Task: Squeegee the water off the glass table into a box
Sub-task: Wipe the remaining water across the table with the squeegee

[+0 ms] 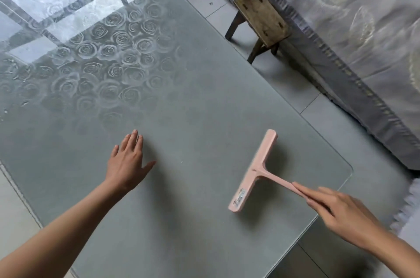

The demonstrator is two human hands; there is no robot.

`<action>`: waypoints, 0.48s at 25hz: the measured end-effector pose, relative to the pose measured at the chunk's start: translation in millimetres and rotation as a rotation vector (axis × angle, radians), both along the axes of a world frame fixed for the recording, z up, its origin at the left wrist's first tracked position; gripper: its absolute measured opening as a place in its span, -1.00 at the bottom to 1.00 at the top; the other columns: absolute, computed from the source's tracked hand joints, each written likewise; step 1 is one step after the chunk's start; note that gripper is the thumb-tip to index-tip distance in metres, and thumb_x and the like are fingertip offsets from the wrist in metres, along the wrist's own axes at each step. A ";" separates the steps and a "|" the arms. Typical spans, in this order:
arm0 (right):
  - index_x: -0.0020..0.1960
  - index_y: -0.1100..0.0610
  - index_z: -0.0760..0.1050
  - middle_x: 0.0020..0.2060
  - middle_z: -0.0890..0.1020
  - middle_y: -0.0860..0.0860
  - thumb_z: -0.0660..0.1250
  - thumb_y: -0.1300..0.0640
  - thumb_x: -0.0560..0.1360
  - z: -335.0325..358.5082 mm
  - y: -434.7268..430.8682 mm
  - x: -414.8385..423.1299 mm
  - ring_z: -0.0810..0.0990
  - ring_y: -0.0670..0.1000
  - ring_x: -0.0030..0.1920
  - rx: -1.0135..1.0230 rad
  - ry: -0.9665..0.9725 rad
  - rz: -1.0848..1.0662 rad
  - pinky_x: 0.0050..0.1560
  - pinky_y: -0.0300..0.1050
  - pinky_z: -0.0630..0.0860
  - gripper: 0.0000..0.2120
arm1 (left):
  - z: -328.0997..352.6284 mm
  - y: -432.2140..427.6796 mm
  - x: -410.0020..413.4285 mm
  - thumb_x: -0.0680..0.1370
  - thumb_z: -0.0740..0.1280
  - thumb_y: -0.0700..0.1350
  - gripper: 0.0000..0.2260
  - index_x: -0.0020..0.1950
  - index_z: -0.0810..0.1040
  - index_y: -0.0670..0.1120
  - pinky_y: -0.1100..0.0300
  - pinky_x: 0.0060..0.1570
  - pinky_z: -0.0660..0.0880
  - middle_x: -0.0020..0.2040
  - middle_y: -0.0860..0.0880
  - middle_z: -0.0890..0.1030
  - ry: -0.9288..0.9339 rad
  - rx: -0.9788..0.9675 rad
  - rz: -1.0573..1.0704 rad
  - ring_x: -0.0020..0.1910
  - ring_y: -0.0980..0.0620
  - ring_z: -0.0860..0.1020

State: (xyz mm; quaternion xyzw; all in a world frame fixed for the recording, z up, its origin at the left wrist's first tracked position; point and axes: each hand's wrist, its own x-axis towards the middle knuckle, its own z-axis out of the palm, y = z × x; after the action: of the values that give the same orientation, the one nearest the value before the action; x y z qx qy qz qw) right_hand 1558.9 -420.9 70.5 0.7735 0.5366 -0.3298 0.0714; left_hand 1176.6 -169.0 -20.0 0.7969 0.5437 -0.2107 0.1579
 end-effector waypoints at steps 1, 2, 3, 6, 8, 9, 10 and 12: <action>0.39 -0.45 0.01 -0.21 0.43 -0.11 0.11 -0.09 0.60 -9.9 0.3 -4.5 0.54 -0.07 -0.10 -0.021 -0.006 0.028 -0.19 -0.24 0.38 -0.53 | -2.6 -1.6 4.1 0.54 0.23 0.21 -0.26 0.56 0.04 -0.14 0.01 0.48 0.08 0.58 -0.07 -0.05 0.008 -0.033 0.016 0.56 -0.03 -0.03; 0.42 -0.42 0.01 -0.18 0.43 -0.10 0.10 -0.08 0.60 -18.7 4.3 -14.6 0.55 -0.05 -0.07 -0.017 0.012 0.033 -0.15 -0.19 0.41 -0.52 | -4.8 -3.0 5.3 0.54 0.24 0.19 -0.27 0.56 0.05 -0.15 0.01 0.48 0.11 0.58 -0.07 -0.05 0.004 -0.069 0.035 0.56 -0.04 -0.02; 0.44 -0.38 0.04 -0.15 0.44 -0.10 0.10 -0.06 0.61 -26.7 11.1 -27.0 0.56 0.00 -0.05 0.007 0.040 0.026 -0.11 -0.13 0.43 -0.52 | -7.2 -3.8 5.4 0.55 0.25 0.16 -0.28 0.56 0.05 -0.17 0.01 0.48 0.13 0.58 -0.08 -0.06 -0.008 -0.094 0.052 0.56 -0.05 -0.03; 0.46 -0.32 0.07 -0.14 0.43 -0.06 0.07 -0.03 0.62 -45.4 33.1 -56.7 0.55 0.09 -0.05 0.084 0.071 0.014 -0.06 -0.01 0.46 -0.54 | -12.8 -2.2 4.6 0.57 0.26 0.06 -0.32 0.56 0.04 -0.19 0.08 0.50 0.07 0.58 -0.10 -0.06 -0.040 -0.104 0.088 0.56 -0.04 -0.04; 0.46 -0.32 0.06 -0.15 0.42 -0.05 0.05 -0.04 0.62 -48.5 39.5 -61.1 0.55 0.09 -0.05 0.107 0.078 0.007 -0.06 -0.02 0.46 -0.54 | -14.9 -2.5 1.9 0.57 0.26 0.00 -0.33 0.56 0.02 -0.18 0.12 0.50 0.05 0.58 -0.10 -0.08 -0.047 -0.106 0.083 0.56 -0.04 -0.05; 0.46 -0.33 0.07 -0.16 0.41 -0.06 0.06 -0.04 0.62 -46.9 37.3 -57.1 0.55 0.09 -0.06 0.113 0.091 0.006 -0.06 -0.03 0.46 -0.54 | -15.1 -2.7 0.9 0.57 0.26 -0.01 -0.33 0.57 0.01 -0.17 0.12 0.50 0.06 0.58 -0.09 -0.09 -0.045 -0.117 0.082 0.56 -0.03 -0.05; 0.44 -0.35 0.07 -0.18 0.41 -0.06 0.08 -0.04 0.62 -42.6 32.3 -49.9 0.55 0.07 -0.09 0.126 0.112 0.000 -0.09 -0.04 0.47 -0.54 | -14.7 -2.2 0.8 0.57 0.26 -0.03 -0.33 0.57 0.00 -0.16 0.11 0.50 0.07 0.58 -0.08 -0.10 -0.045 -0.127 0.084 0.56 -0.03 -0.06; 0.40 -0.44 0.08 -0.23 0.44 -0.08 0.14 -0.05 0.59 -29.9 11.4 -27.3 0.54 0.00 -0.17 0.128 0.155 -0.005 -0.19 -0.12 0.45 -0.52 | -13.6 -1.5 1.0 0.57 0.25 -0.05 -0.34 0.57 0.00 -0.16 0.11 0.50 0.07 0.58 -0.08 -0.10 -0.047 -0.134 0.079 0.56 -0.03 -0.05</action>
State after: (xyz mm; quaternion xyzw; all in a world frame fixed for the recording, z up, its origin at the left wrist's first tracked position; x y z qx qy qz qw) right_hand 1531.6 -409.5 40.6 0.7498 0.5586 -0.3540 -0.0205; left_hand 1177.6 -170.5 -33.5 0.7671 0.5556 -0.2215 0.2318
